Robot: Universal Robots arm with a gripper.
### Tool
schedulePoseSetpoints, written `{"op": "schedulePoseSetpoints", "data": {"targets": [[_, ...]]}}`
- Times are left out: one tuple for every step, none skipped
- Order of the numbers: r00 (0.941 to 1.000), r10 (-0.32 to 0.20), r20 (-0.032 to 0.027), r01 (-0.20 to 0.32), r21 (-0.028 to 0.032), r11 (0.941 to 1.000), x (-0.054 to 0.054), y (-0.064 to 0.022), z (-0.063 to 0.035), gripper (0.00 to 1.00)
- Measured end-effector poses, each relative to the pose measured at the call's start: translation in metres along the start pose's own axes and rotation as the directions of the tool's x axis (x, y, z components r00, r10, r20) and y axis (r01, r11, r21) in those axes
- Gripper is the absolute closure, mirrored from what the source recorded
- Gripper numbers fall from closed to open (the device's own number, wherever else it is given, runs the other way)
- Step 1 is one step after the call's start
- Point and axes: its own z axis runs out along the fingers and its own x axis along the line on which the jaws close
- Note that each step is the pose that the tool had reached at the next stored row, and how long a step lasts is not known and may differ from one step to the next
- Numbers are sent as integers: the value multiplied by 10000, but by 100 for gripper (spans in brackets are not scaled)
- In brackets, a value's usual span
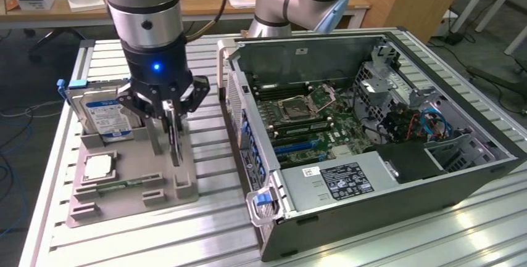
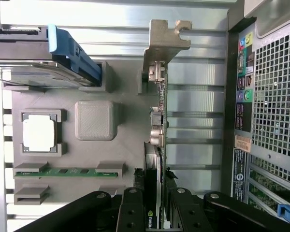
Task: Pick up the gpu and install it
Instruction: 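Pick up the gpu and move the gpu toward the slot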
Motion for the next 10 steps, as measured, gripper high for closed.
{"op": "schedulePoseSetpoints", "data": {"targets": [[10000, 0, -1, 0, 1, 10000, 0, 0, -15, 74], [10000, 0, -2, 0, 1, 10000, -1, 0, -33, 74], [10000, 0, 0, 0, 0, 10000, -1, 0, -51, 74], [10000, 0, -1, 0, -1, 10000, -1, 1, -70, 74], [10000, -1, 0, 1, -3, 10000, -1, 1, -85, 74], [10000, -1, 0, 1, -3, 10000, -1, 1, -98, 74], [10000, -1, -1, 1, -3, 10000, -2, 1, -116, 74], [10000, 0, -1, 0, -5, 10000, -2, 2, -132, 74], [10000, -2, 0, 2, -8, 10000, -2, 1, -143, 74], [10000, -1, -1, 1, -10, 10000, -2, 1, -152, 74]]}}
